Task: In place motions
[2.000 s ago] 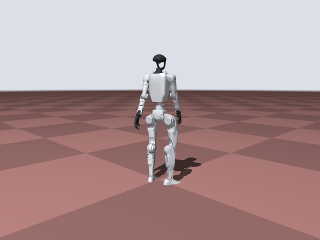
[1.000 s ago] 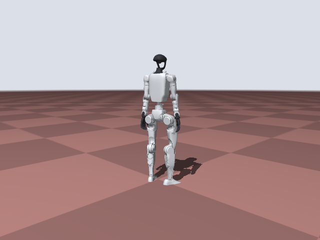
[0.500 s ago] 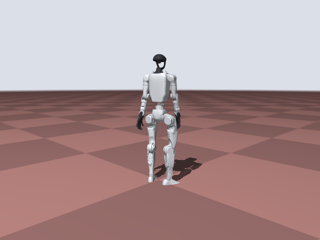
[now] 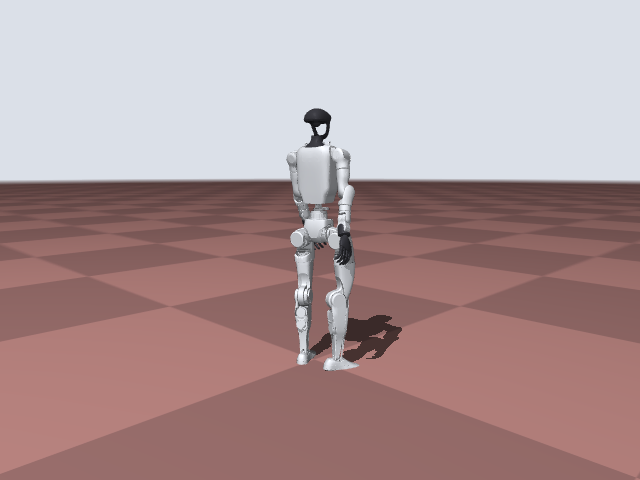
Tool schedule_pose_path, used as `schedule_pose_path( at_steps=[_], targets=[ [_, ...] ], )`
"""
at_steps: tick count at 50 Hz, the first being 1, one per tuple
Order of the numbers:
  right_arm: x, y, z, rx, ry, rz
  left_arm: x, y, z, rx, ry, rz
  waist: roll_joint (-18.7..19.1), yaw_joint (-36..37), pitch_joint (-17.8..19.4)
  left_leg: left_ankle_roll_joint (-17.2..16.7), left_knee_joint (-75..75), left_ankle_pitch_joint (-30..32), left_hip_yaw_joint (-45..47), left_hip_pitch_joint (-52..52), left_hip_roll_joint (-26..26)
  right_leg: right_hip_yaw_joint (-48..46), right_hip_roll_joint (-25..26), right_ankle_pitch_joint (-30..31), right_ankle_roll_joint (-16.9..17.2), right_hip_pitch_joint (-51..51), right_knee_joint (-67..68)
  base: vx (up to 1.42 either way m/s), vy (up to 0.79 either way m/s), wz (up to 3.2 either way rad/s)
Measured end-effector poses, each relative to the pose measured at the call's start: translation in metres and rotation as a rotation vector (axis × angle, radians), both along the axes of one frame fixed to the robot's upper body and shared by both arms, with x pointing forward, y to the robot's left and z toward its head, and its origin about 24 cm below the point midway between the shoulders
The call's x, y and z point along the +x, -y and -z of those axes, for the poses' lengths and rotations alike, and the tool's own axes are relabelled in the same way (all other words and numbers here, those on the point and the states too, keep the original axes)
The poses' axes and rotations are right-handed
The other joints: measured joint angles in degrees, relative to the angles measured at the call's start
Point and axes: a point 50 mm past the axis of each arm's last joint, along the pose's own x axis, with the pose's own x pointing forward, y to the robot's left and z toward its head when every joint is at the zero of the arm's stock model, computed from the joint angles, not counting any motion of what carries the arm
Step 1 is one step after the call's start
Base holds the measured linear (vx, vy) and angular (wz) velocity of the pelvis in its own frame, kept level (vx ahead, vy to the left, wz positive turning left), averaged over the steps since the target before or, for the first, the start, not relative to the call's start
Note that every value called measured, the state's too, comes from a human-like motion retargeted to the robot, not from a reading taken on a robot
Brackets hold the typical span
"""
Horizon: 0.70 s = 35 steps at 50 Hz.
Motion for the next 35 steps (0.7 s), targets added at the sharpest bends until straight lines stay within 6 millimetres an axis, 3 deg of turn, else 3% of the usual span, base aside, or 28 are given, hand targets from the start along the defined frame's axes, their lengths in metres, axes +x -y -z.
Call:
schedule_pose_path(
  at_steps=[3, 5, 9, 13, 18, 21, 24, 28, 32, 33, 35],
  targets=[
    [0.043, -0.018, 0.015, 0.074, 0.167, -0.070, -0.071, -0.022, 0.018, 0.094, -0.328, -0.090, 0.01, 0.40, 0.05, -0.15, -0.14, 0.01, 0.51, 0.36, 0.29, 0.52, 0.27, -0.14, -0.18, -0.06, 0.15, 0.00, 0.00, 0.00],
    [0.076, -0.029, 0.023, 0.111, 0.281, -0.153, -0.119, -0.035, 0.019, 0.152, -0.544, -0.164, 0.11, 0.47, 0.32, -0.23, -0.24, 0.02, 0.76, 0.62, 0.46, 1.02, 0.47, -0.24, -0.30, -0.14, 0.28, 0.00, 0.00, 0.00],
    [0.144, -0.049, 0.029, 0.232, 0.469, -0.402, -0.193, -0.038, 0.014, 0.188, -0.796, -0.365, 0.58, -1.33, 0.52, -0.56, -0.89, -0.43, -0.39, 1.30, 0.48, 0.64, 0.47, -0.53, -0.38, -0.85, 0.59, -0.02, 0.01, 0.33],
    [0.198, -0.062, 0.023, 0.392, 0.596, -0.679, -0.227, -0.026, 0.011, 0.106, -0.814, -0.528, 1.02, -1.11, 0.03, -0.53, -1.48, -0.44, -0.21, 0.97, 0.40, 0.89, 0.53, -0.60, -0.62, -2.15, 0.79, -0.04, 0.03, -0.08],
    [0.230, -0.066, 0.014, 0.450, 0.674, -0.864, -0.238, -0.021, 0.010, 0.115, -0.784, -0.633, 0.14, 1.54, -0.33, -0.98, -0.98, 0.29, 0.35, -0.49, 0.61, 1.37, 0.13, -0.52, -0.82, -2.73, 0.67, 0.00, 0.00, 0.00],
    [0.231, -0.061, 0.014, 0.423, 0.668, -0.861, -0.236, -0.024, 0.011, 0.133, -0.768, -0.646, -0.48, 2.45, -0.22, -1.01, -0.80, 0.57, -0.29, -0.88, 0.36, 0.62, -0.14, -0.56, -0.81, -2.42, 0.53, -0.02, -0.01, 0.25],
    [0.216, -0.054, 0.019, 0.412, 0.592, -0.799, -0.226, -0.023, 0.014, 0.131, -0.739, -0.626, -0.91, 3.14, -0.12, -0.95, -0.67, 0.78, -0.92, -1.11, 0.13, -0.17, -0.29, -0.60, -0.74, -2.02, 0.41, -0.02, 0.00, 0.23],
    [0.180, -0.042, 0.025, 0.421, 0.402, -0.730, -0.210, -0.019, 0.018, 0.131, -0.704, -0.550, -1.18, 4.58, -0.06, -0.79, -0.64, 1.19, -0.24, -1.35, 0.10, 0.12, -0.13, -0.43, -0.77, -1.69, 0.15, 0.00, 0.01, -0.22],
    [0.138, -0.030, 0.026, 0.421, 0.198, -0.708, -0.191, -0.023, 0.021, 0.222, -0.649, -0.389, -1.21, 11.97, 0.39, -0.04, -1.31, 2.22, 6.63, -1.26, 0.46, 6.75, 1.08, 0.47, -1.41, -2.52, -0.09, 0.00, 0.02, -1.32],
    [0.127, -0.028, 0.025, 0.416, 0.156, -0.700, -0.185, -0.026, 0.021, 0.251, -0.630, -0.334, -1.25, 11.68, 0.29, -0.04, -1.15, 2.25, 6.10, -1.48, 0.40, 6.16, 0.97, 0.43, -1.33, -2.34, -0.16, -0.02, 0.01, 0.92],
    [0.107, -0.024, 0.023, 0.402, 0.086, -0.672, -0.172, -0.031, 0.022, 0.298, -0.589, -0.212, -1.64, 4.06, -0.47, -1.13, 0.19, 1.57, -2.34, -2.65, -0.06, -2.22, -0.69, -0.37, -0.33, -0.81, -0.35, -0.02, 0.01, 2.64]
  ],
)
